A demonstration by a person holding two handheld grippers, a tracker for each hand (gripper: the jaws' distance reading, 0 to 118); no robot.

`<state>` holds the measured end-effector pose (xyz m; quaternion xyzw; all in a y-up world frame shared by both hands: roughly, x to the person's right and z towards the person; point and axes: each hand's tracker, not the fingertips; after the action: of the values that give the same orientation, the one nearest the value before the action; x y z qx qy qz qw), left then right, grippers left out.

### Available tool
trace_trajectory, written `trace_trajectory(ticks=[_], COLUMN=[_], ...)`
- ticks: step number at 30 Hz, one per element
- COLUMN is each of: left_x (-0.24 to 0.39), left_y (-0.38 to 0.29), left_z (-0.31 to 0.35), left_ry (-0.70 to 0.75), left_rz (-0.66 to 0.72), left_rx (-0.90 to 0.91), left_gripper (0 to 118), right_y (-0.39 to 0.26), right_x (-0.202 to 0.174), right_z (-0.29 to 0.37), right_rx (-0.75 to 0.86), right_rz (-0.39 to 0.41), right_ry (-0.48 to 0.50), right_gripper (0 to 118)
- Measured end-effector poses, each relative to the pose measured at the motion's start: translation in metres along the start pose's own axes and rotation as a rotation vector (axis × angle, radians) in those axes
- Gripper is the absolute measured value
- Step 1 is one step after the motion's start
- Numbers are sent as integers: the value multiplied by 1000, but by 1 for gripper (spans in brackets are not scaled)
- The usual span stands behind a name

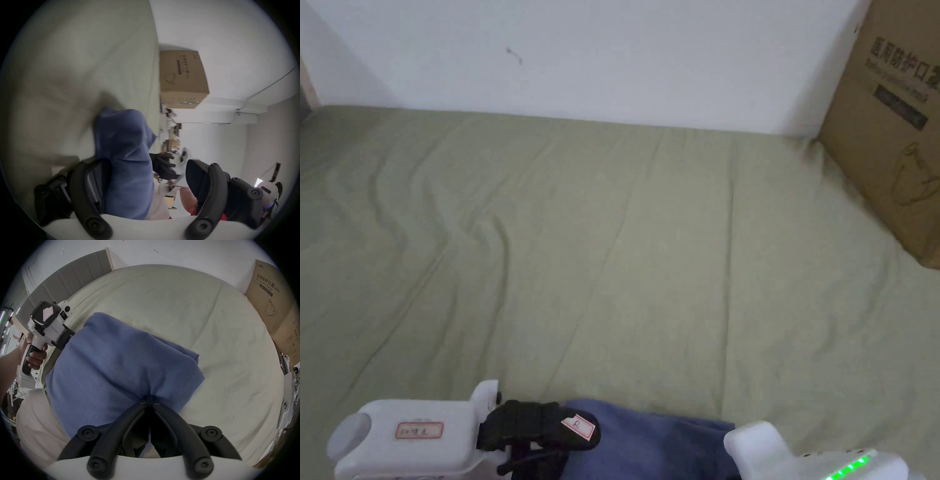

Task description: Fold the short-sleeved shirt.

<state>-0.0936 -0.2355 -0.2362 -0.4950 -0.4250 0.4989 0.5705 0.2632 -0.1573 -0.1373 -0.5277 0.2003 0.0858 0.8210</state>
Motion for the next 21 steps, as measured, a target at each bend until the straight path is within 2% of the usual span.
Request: trace_trajectory(ticks=[4,5,6,8,11,16,19,21], left_x=[15,17,19,23,21,-6,-2,-1], left_y=[-12,-10,-8,-10,-12,-16,-16,-18], left_z=[-13,-8,-3,7,16,13,-4,-22], left_ry=[147,171,227,332,305,95,124,111], left_rz=[-58,-54,-46,-94,-114,101,10,1], left_rx=[18,13,12,39,12,-28,-27,-28], left_gripper=[99,92,79,67,67,68,74,86], right_y=[-3,-3,-3,-5,-8,-7,-7,-7], right_x=[5,5,6,6,4,0,0,1], right_z=[-1,0,0,1,2,2,1,0], right_rx=[11,13,15,21,33,34,34,38], right_rz=[-27,-36,-43,-48,-50,-19,-23,-36], right_ry=[16,20,24,27,22,4,3,5], right_gripper=[3,3,3,3,3,3,3,3])
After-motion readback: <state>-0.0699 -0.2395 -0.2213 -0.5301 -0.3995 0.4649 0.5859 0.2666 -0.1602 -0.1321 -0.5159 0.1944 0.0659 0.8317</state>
